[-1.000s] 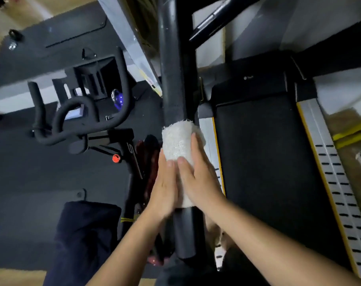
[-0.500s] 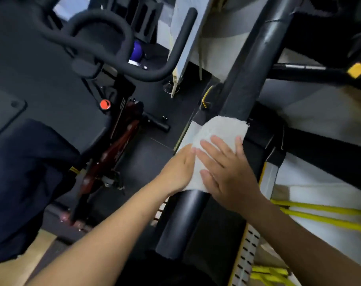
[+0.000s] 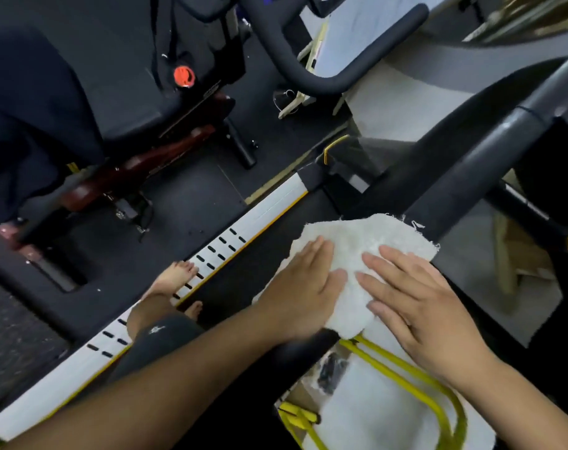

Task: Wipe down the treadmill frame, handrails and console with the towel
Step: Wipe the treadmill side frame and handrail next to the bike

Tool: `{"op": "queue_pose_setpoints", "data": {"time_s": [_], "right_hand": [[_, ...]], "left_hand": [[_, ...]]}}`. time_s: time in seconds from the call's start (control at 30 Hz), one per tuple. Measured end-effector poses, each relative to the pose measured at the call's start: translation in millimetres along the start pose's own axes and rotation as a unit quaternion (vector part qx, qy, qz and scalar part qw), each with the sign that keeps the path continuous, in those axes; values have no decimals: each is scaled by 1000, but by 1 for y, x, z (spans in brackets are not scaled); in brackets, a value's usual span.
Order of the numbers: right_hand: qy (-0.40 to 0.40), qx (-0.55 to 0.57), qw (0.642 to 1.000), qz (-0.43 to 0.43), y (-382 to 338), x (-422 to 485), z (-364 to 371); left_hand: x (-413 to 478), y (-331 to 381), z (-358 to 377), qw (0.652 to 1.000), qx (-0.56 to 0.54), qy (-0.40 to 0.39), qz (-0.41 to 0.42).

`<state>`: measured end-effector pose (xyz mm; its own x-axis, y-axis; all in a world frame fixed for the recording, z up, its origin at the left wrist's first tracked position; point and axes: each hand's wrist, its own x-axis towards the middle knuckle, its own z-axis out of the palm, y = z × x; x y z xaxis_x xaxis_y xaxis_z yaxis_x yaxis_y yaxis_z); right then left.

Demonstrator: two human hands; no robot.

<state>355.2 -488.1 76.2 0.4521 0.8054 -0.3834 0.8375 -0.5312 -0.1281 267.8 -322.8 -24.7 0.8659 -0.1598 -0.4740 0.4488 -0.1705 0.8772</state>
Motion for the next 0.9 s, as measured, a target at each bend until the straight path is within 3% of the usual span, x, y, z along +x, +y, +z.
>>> {"op": "queue_pose_setpoints", "data": {"time_s": [0.1, 0.23, 0.47, 0.57, 0.73, 0.83, 0.9], "right_hand": [[-27, -50, 998, 36, -2, 40, 1], [-53, -93, 992, 69, -9, 70, 2], [-28, 6, 999, 21, -20, 27, -2], [-67, -70, 995, 11, -11, 57, -5], [-145, -173, 972, 68, -16, 97, -1], [-124, -141, 981, 45, -25, 81, -8], [-110, -111, 987, 42, -34, 63, -9]], "left_hand": [[34, -9, -14, 998, -65, -24, -4], [43, -16, -18, 996, -6, -86, 2], [7, -37, -10, 995, -45, -88, 7], [30, -33, -14, 996, -12, -85, 5], [53, -46, -18, 990, 32, -124, 51], [39, -51, -21, 993, 0, -105, 50], [23, -52, -23, 993, -37, -112, 4]]}}
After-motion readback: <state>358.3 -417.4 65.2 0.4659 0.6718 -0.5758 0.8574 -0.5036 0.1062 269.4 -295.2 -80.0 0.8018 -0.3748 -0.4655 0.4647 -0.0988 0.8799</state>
